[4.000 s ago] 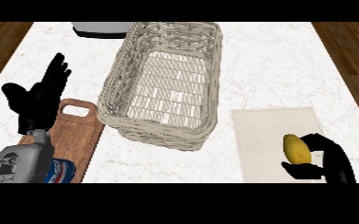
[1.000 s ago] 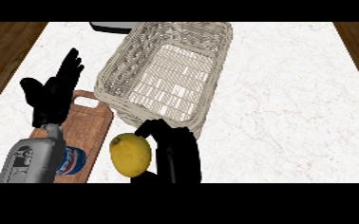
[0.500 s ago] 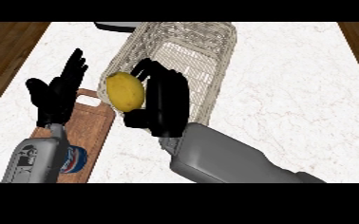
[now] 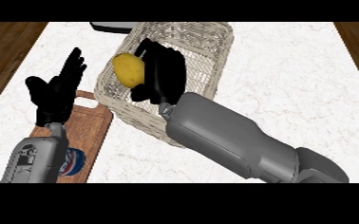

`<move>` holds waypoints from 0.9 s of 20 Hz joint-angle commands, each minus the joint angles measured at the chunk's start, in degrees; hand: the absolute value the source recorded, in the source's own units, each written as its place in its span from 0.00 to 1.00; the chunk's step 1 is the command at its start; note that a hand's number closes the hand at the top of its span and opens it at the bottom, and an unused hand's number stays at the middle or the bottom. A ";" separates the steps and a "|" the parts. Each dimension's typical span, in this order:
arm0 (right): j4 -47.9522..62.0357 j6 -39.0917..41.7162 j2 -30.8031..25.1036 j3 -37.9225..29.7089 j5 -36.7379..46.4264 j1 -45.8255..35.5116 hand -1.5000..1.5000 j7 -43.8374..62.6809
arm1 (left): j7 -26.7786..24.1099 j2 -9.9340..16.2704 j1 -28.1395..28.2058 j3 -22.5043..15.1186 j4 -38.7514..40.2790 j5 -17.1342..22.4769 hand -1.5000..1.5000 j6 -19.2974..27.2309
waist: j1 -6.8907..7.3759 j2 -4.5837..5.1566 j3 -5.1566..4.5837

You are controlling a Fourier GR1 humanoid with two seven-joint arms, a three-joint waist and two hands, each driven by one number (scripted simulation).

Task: Pick the lemon from the placemat and place it in the basket

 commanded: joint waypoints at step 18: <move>22.78 19.35 1.84 7.12 -0.13 -16.80 1.00 -6.01 | 0.29 0.78 0.54 0.91 -1.14 0.46 0.50 -1.00 | -0.16 0.22 0.12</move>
